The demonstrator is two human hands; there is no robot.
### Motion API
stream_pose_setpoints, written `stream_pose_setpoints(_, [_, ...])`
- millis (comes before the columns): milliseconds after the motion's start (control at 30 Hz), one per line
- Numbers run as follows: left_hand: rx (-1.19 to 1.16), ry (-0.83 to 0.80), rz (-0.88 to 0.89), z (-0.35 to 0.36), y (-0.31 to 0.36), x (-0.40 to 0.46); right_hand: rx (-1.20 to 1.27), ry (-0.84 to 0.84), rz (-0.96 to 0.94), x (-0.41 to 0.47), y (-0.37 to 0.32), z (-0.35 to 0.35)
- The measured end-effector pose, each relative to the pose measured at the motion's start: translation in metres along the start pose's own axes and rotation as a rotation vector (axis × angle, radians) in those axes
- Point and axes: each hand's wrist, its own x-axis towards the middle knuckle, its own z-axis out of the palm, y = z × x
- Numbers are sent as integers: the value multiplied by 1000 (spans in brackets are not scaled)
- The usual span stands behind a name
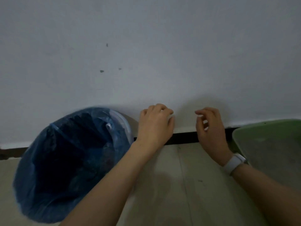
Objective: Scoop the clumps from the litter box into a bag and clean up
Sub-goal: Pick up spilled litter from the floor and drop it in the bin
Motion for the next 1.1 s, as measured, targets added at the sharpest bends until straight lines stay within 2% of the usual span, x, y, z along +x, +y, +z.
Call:
stream_pose_setpoints(167, [-136, -528, -6, 102, 42, -31, -280, -231, 284, -77, 84, -42])
stream_pose_setpoints(333, [-181, -805, -56, 181, 44, -93, -366, -444, 493, -156, 124, -54])
stream_pose_setpoints(467, [-195, -771, -100, 209, 36, -131, -349, -562, 522, -189, 137, -37])
stream_pose_setpoints(633, [-228, -618, -27, 225, 22, -152, -306, -468, 592, -187, 144, -5])
stream_pose_setpoints(767, [-247, -522, -4, 235, 15, -157, -391, -521, 535, -181, 149, 10])
stream_pose_setpoints(1000, [-260, -500, -11, 242, 10, -163, -386, -288, 609, -187, 146, 32])
stream_pose_setpoints(1100, [-270, -482, -27, 244, 8, -162, -407, -275, 558, -187, 148, 35])
